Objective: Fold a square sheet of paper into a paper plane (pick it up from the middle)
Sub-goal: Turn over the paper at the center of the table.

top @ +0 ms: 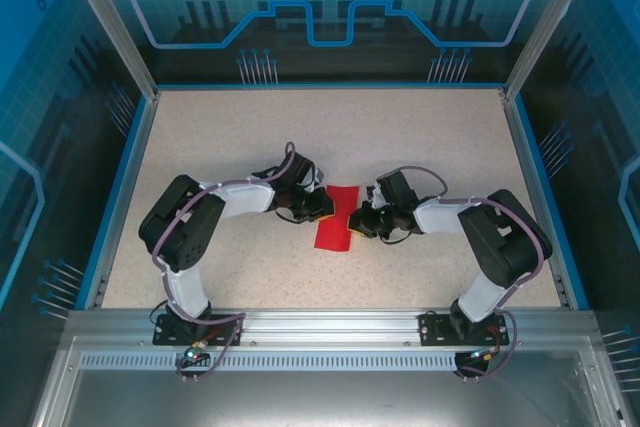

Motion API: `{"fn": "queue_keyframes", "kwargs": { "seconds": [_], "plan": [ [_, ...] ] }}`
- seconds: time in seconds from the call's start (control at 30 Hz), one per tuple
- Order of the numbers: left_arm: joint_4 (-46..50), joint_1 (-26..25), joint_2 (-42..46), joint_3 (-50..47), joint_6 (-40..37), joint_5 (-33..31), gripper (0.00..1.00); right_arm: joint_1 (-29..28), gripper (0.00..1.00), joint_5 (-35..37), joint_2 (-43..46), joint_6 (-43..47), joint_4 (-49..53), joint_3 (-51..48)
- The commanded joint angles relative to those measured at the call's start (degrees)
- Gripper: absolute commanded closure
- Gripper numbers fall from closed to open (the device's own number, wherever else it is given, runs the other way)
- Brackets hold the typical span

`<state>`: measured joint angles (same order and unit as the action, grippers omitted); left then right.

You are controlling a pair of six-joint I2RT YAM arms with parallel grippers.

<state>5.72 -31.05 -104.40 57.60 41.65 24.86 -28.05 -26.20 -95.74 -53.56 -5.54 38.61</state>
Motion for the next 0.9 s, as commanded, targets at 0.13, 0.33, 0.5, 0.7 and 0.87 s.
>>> {"fn": "queue_keyframes", "kwargs": {
  "seconds": [0.13, 0.33, 0.5, 0.7, 0.87],
  "plan": [
    [1.5, -0.4, 11.1, -2.5, 0.9, -6.2, 0.79, 0.6, 0.97, -0.2, 3.7, 3.6, 4.8, 1.5],
    [1.9, 0.2, 19.8, -7.0, 0.5, -11.2, 0.7, 0.0, 0.98, 11.7, 12.2, 11.1, 27.5, 9.1],
    [-1.4, 2.6, 26.7, -12.1, 2.1, -11.7, 0.56, -2.3, 0.96, 27.2, 17.1, 15.2, 49.0, 20.5],
    [-4.7, 6.4, 33.3, -14.5, 7.0, -9.3, 0.21, -10.1, 0.95, 49.3, 15.4, 11.9, 71.2, 34.1],
    [-4.1, 7.0, 37.7, -12.5, 10.1, -9.0, 0.01, -16.0, 0.96, 59.3, 8.8, 4.7, 82.8, 40.6]
  ]
}}
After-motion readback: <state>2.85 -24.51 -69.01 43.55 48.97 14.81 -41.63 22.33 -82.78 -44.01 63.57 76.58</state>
